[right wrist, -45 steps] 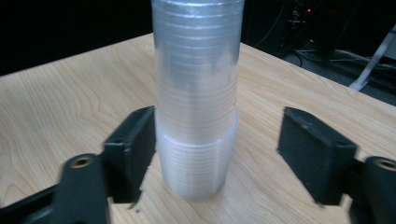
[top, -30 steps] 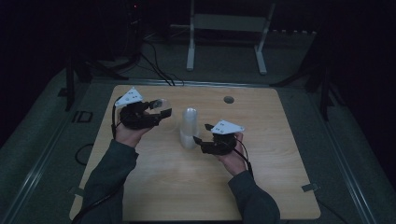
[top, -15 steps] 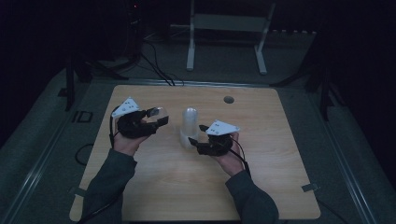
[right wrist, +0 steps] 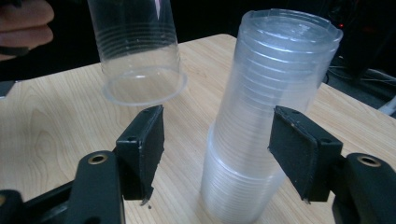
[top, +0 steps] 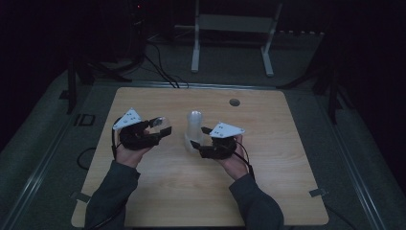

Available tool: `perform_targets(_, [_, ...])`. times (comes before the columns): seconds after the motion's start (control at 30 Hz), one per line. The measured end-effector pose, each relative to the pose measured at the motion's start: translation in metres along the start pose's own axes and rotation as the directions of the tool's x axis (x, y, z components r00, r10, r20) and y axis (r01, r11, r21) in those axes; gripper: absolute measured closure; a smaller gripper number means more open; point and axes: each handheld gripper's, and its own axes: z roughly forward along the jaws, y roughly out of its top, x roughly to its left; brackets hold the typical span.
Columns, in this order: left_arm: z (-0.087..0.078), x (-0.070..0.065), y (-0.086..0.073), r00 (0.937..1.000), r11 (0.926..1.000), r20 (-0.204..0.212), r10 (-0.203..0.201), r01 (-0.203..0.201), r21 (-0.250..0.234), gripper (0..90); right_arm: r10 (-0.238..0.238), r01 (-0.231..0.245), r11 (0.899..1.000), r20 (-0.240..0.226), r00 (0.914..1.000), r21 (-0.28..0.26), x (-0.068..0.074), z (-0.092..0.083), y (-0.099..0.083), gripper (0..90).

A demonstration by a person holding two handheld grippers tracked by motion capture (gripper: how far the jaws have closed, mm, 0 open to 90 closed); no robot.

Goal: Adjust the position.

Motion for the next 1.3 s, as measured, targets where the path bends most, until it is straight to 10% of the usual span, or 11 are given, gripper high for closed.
perform_targets(0.63, [0.0, 0.004, -0.014, 0.9998, 0.9999, 0.019, -0.008, 0.008, 0.012, 41.1, -0.045, 0.045, 0.999, -0.036, 0.9984, -0.002, 0.004, 0.003, 0.009, 34.0])
perform_targets(1.3, [0.003, 0.001, -0.017, 0.987, 1.0, 0.161, -0.001, 0.001, -0.002, 41.0, -0.068, 0.065, 0.998, -0.134, 0.9886, -0.027, -0.001, 0.001, 0.017, 33.0])
